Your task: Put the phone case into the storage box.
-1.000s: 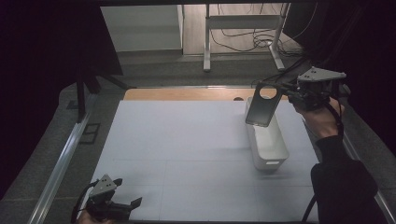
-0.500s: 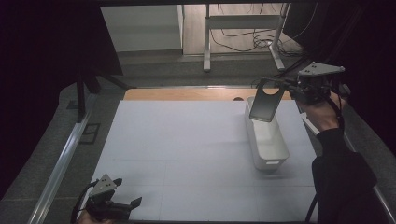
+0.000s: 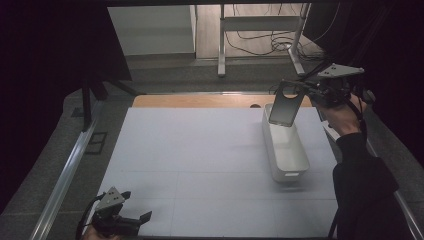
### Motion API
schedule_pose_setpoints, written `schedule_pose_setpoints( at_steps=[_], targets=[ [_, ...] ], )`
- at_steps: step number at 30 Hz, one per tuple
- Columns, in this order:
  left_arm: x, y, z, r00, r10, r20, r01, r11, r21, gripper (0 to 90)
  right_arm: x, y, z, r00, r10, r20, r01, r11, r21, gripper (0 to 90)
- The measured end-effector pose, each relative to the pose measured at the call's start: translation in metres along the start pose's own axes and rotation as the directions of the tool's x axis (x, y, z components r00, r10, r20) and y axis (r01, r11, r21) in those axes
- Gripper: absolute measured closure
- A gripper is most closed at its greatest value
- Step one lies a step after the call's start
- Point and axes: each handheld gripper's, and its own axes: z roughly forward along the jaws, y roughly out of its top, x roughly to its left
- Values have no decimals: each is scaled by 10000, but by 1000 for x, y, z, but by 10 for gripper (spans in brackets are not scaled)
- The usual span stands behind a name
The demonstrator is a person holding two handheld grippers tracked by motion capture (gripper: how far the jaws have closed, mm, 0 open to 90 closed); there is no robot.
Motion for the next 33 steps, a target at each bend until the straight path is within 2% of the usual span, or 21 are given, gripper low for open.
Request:
schedule_pose_setpoints(
  at_steps=[7,33],
  targets=[
    [0,0,0,10000,-17,9,17,10000,4,0,-5,1,7,10000,-20,66,19,10000,92,797],
    [0,0,-1,10000,-50,-16,50,10000,11,0,-9,-9,48,9989,-447,104,443,9982,393,797]
  ],
)
